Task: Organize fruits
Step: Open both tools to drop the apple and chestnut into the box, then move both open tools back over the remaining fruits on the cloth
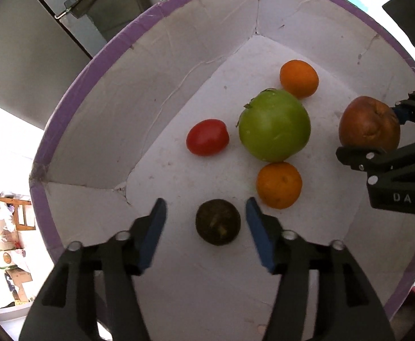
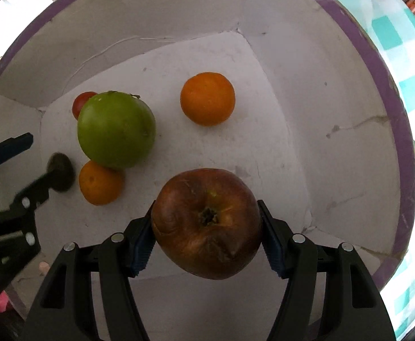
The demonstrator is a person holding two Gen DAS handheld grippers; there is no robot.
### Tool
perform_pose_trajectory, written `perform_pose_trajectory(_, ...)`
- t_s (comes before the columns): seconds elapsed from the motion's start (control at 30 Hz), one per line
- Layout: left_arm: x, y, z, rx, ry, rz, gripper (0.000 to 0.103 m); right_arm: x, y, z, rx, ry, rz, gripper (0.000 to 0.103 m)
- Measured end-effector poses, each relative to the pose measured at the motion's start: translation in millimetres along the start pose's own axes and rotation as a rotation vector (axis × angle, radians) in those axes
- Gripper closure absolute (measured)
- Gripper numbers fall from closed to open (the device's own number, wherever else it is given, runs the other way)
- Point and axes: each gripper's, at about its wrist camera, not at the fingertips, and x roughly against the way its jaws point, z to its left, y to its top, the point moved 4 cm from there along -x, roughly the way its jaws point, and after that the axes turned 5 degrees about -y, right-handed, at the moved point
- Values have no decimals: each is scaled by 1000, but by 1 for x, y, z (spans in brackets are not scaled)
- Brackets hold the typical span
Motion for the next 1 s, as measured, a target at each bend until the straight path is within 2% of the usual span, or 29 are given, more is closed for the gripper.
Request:
perform_pose_trajectory(0.13, 3, 1, -6, -24, 5, -15, 27, 1, -3, -8, -32, 12, -8, 39)
perform_pose_trajectory(0.27, 11, -3, -11, -48, -25, -50, 21, 8, -9, -6, -11, -50, -34, 39)
perform_pose_trajectory(0.3, 13, -4, -12, -51, -33, -58, 19, 12, -11, -4, -9, -54, -46, 35)
perform_pose_trajectory(0.33, 17, -5, -13, -56, -34, -67, 15, 23, -13, -3, -19, -50, -97, 30)
perform_pose_trajectory(0.37, 21, -6, -14, -59, -40, -80, 13, 31, -14, -2, -28, -55, -136, 20)
perform_pose_trajectory(0.4, 25, -7, -15, -61, -46, -90, 11, 39, -15, -2, -37, -65, -167, 15)
perform_pose_trajectory(0.53, 45, -12, -12, -68, -3, -148, 10, 65, -22, -5, -57, -122, -235, 15)
perform_pose_trajectory(0.6, 59, -13, -6, -57, 10, -205, 10, 85, -36, -16, -114, -123, -286, 15)
perform_pose_trajectory(0.67, 81, -12, -1, -28, 10, -295, 10, 111, -52, -30, -193, -126, -385, 15)
perform_pose_trajectory(0.7, 93, -13, -1, -11, -3, -344, 7, 127, -58, -29, -239, -115, -452, 15)
perform_pose_trajectory(0.77, 117, -14, -4, 5, -53, -441, 3, 155, -81, -55, -341, -86, -591, 15)
perform_pose_trajectory(0.8, 128, -15, -9, 3, -86, -485, 2, 164, -96, -63, -389, -84, -629, 15)
perform_pose_trajectory(0.9, 153, -14, -37, -57, -168, -562, 2, 160, -142, -102, -540, -87, -633, 15)
perform_pose_trajectory(0.97, 161, -11, -59, -106, -214, -583, 2, 140, -172, -135, -657, -106, -564, 15)
perform_pose_trajectory(1.0, 165, -11, -75, -139, -249, -592, 2, 126, -180, -138, -691, -109, -534, 15)
